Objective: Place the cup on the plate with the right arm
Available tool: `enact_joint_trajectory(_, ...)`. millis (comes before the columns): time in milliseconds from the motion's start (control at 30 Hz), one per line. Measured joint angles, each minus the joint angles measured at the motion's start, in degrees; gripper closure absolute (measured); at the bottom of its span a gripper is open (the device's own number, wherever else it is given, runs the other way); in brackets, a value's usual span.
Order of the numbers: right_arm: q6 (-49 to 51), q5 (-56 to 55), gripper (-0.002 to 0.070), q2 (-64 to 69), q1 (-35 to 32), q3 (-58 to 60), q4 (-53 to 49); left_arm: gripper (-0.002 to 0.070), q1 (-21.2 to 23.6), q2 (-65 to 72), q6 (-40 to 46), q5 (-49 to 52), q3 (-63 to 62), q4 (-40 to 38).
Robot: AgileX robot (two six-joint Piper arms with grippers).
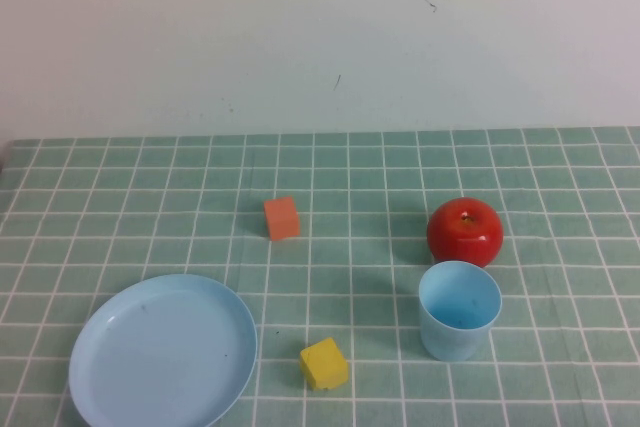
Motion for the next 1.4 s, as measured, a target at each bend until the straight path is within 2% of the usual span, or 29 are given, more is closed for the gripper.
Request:
enact_joint_trajectory(1267,0.0,0.0,0.0679,0.0,0.0,0.0,0.0,0.0678,0.0,0.0,-0.2,0.0,0.0,0.0)
enact_joint_trajectory(1400,0.0,0.0,0.0679,0.0,0.0,0.0,-3.31,0.0678,0.0,0.0,-0.2,0.0,0.0,0.0)
